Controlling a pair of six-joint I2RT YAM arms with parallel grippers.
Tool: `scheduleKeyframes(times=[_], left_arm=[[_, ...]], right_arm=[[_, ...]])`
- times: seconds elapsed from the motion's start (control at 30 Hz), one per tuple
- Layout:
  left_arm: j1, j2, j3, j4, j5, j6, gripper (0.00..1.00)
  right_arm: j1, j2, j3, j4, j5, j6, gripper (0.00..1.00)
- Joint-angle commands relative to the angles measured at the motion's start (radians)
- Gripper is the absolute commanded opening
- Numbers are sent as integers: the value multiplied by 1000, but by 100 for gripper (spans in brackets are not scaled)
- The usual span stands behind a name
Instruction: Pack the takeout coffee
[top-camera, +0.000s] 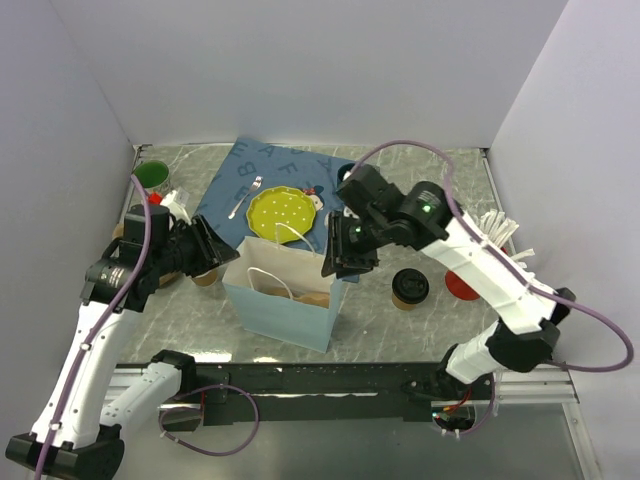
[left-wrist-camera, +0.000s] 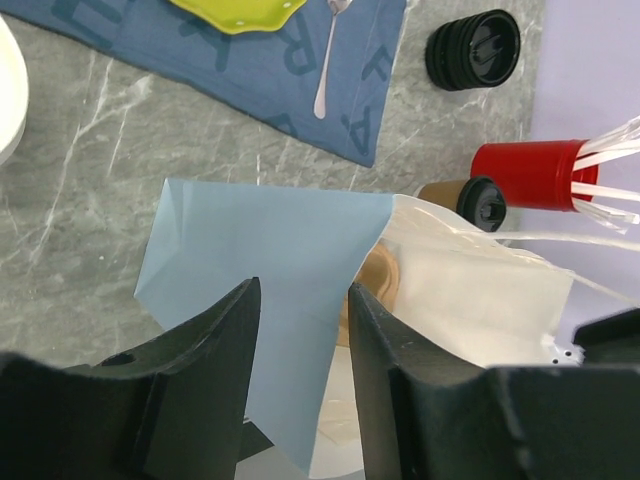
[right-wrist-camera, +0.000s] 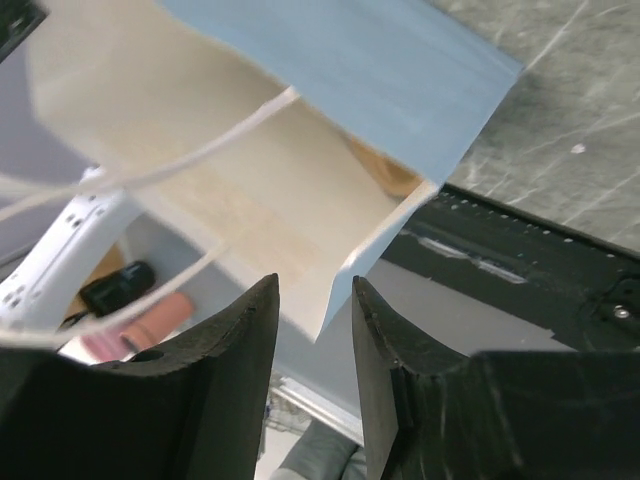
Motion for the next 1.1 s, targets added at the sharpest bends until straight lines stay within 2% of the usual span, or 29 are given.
scheduleKeyframes(times=[0.0, 0.17, 0.3, 0.47, 0.63, 0.77, 0.87, 0.93, 1.0, 1.07], left_arm=[[-4, -16, -21, 0, 18, 10, 46], [-6, -38, -38, -8, 35, -6, 46], [-6, -44, -45, -12, 47, -21, 44], [-6, -51, -37, -6, 61, -41, 40], [-6, -59, -38, 10, 113, -78, 42], [-6, -70, -63, 34, 143, -110, 47], [-6, -64, -58, 18, 141, -96, 47], [-6, -53, -55, 12, 149, -84, 44], [-6, -53, -49, 9, 161, -81, 36], [-6, -53, -48, 5, 170, -89, 37]], right_arm=[[44, 58, 62, -215, 139, -11, 43], [62, 73, 39, -218, 167, -24, 41], [61, 53, 14, -223, 194, -44, 28], [62, 10, -12, -224, 194, -58, 25], [61, -28, -82, -224, 214, -67, 33], [59, -39, -67, -223, 224, -57, 42], [61, -33, -60, -223, 216, -48, 45], [61, -25, -58, -217, 214, -51, 46], [59, -14, -44, -217, 217, -52, 45], [61, 6, -18, -212, 217, -63, 39]])
